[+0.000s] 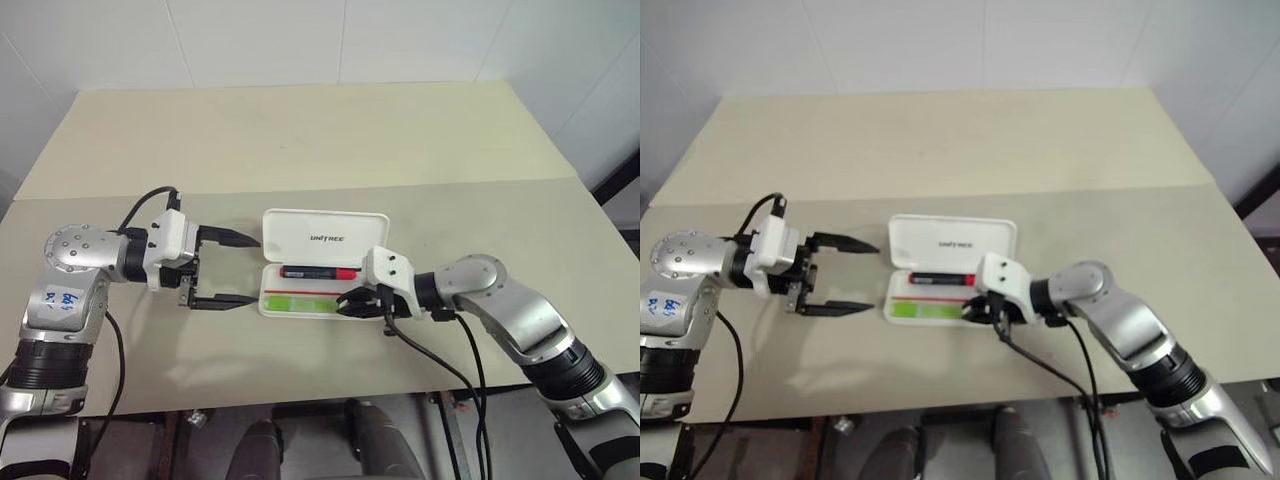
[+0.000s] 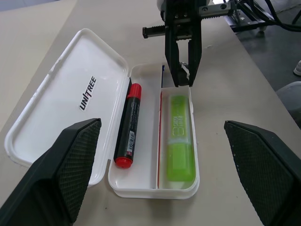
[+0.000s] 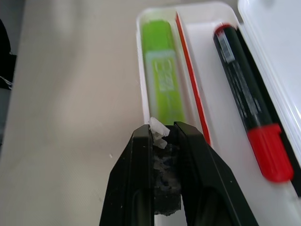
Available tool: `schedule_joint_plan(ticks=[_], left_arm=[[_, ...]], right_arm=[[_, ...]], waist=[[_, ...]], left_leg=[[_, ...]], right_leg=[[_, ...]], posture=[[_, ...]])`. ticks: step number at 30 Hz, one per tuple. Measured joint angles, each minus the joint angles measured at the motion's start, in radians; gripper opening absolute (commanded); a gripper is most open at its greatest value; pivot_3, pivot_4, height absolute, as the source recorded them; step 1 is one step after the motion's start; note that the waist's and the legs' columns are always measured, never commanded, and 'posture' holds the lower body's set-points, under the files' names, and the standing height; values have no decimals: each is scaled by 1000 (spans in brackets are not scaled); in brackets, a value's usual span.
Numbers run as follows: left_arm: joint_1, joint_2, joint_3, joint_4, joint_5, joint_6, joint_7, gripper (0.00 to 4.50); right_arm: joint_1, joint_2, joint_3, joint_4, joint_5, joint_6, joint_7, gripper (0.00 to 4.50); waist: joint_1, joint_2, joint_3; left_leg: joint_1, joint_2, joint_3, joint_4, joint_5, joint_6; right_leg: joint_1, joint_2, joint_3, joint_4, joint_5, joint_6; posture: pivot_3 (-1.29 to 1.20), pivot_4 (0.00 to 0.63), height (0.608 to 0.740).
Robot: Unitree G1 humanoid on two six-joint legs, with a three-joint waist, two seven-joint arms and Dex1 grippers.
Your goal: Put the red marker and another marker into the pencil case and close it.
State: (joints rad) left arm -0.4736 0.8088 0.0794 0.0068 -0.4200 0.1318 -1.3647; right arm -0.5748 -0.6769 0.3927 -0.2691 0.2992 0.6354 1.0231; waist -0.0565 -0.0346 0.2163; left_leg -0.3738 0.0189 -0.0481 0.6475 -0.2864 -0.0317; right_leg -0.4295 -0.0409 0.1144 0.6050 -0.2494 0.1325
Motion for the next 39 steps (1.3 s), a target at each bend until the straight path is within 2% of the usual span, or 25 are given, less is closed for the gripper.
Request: schedule_joint_plan(ticks=[13, 24, 25, 30, 39], left_arm=[[6, 0, 0, 0, -5, 0, 14, 4500], [4, -1, 0, 0, -5, -1, 25, 4500], [4, -1, 0, 0, -5, -1, 26, 4500], [4, -1, 0, 0, -5, -2, 33, 4500], [4, 14, 1, 1, -7, -1, 32, 4500]], right_arm=[[1, -2, -7, 47, -32, -65, 46, 359], [-10, -22, -17, 104, -68, -112, 82, 4254], [-11, -22, -17, 108, -70, -114, 84, 4448], [-23, -16, -50, 114, -59, -124, 94, 4448], [45, 24, -262, 56, 185, -196, 189, 4448]], waist=[[0, 0, 0], [-2, 0, 0], [-2, 0, 0], [-2, 0, 0], [0, 0, 0]], left_leg=[[0, 0, 0, 1, 0, 0], [0, 0, 0, 0, 0, 0], [0, 0, 0, 0, 0, 0], [0, 0, 0, 0, 0, 0], [0, 0, 0, 0, 0, 0]], right_leg=[[0, 0, 0, 1, 0, 0], [0, 0, 0, 1, 0, 0], [0, 0, 0, 1, 0, 0], [0, 0, 0, 1, 0, 0], [0, 0, 0, 1, 0, 0]], posture=[[0, 150, 740], [0, 150, 740], [0, 150, 740], [0, 150, 740], [0, 150, 740]])
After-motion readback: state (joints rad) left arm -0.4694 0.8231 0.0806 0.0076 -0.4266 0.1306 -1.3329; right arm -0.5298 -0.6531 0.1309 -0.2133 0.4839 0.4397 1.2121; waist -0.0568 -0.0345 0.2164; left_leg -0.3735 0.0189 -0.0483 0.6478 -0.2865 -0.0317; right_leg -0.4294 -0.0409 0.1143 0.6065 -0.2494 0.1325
